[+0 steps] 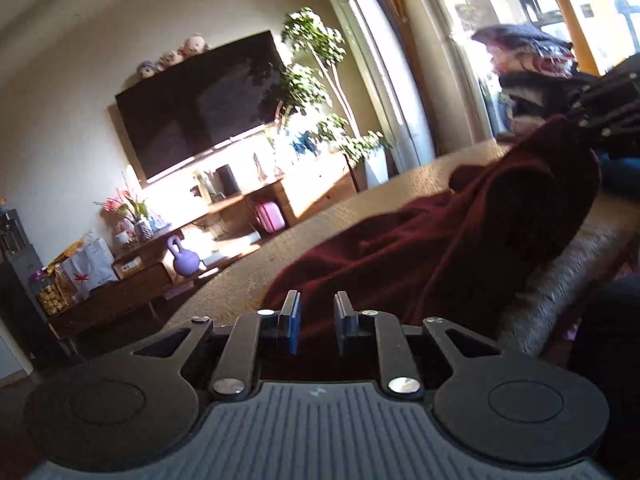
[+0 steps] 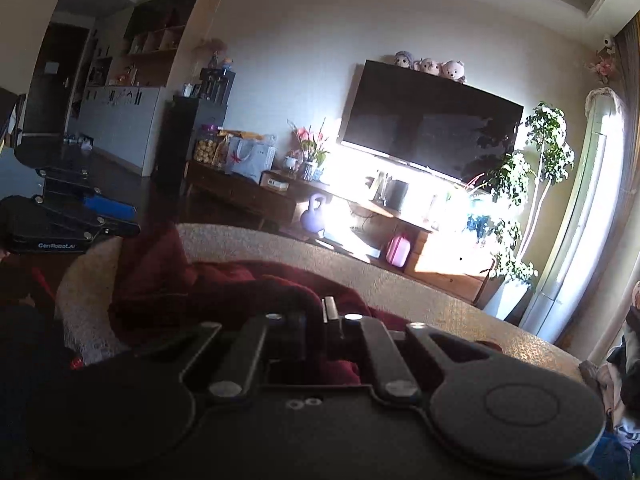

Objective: Fold clothes

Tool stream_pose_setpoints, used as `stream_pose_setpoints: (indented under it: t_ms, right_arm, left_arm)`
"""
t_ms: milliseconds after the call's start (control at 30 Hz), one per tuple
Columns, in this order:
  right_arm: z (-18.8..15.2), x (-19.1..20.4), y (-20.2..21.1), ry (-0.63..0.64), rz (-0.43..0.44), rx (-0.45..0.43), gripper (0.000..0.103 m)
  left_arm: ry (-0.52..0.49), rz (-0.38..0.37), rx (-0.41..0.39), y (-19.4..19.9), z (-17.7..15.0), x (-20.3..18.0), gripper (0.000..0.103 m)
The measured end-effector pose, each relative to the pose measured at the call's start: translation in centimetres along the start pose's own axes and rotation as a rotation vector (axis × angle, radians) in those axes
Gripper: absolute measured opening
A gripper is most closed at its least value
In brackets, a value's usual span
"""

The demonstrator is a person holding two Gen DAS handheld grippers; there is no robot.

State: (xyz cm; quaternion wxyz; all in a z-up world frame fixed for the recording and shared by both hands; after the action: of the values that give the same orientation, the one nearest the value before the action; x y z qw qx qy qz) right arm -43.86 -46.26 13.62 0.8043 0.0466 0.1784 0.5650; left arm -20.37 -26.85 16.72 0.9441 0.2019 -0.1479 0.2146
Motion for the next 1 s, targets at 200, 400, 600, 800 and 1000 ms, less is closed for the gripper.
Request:
stream_pose_setpoints:
  t_ms: [200,400,600,800,1000]
  right_arm:
    - [-2.8,0.3,0.0,-0.077,0.032,0.084,0.103]
    - [-2.7,-0.8,0.3,-0.194,0.064,0.073,0.103]
    - [-2.9,-0.7,0.4,-0.215,0.091,0.082,0.103]
    - [-4.6,0.6,0.1,-0.123,0.142,0.166,0.103]
    - [-7.6,3.6,-0.5,0.073,0.176,0.23,0.103]
  left_arm:
    - [-0.081,-0.162,0.127,-0.7,-4.0,-2.7,0.023]
    - [-0.215,-0.184,0.056,-1.0,-5.2,-5.5,0.081]
    - [-0.379,-0.154,0.057,-4.3,-5.6,-7.9,0.081]
    - [-0.261,-0.207,0.109,-6.2,-5.0,-6.5,0.031]
    - [-0.194,-0.181,0.111,-6.0,-5.0,-5.2,0.027]
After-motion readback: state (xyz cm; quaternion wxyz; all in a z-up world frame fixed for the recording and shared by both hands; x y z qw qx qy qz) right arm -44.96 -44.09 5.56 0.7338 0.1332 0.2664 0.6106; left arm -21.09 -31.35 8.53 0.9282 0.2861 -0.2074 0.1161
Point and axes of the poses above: each gripper's, at about its wrist camera, not at the fingertips, and y roughly against the way its jaws point, x to its left, z to its top, the point moved 1 cm from there along -y, roughly the way its jaws point, and after that the axes turned 4 degrees about -x, right-handed, at the moved point
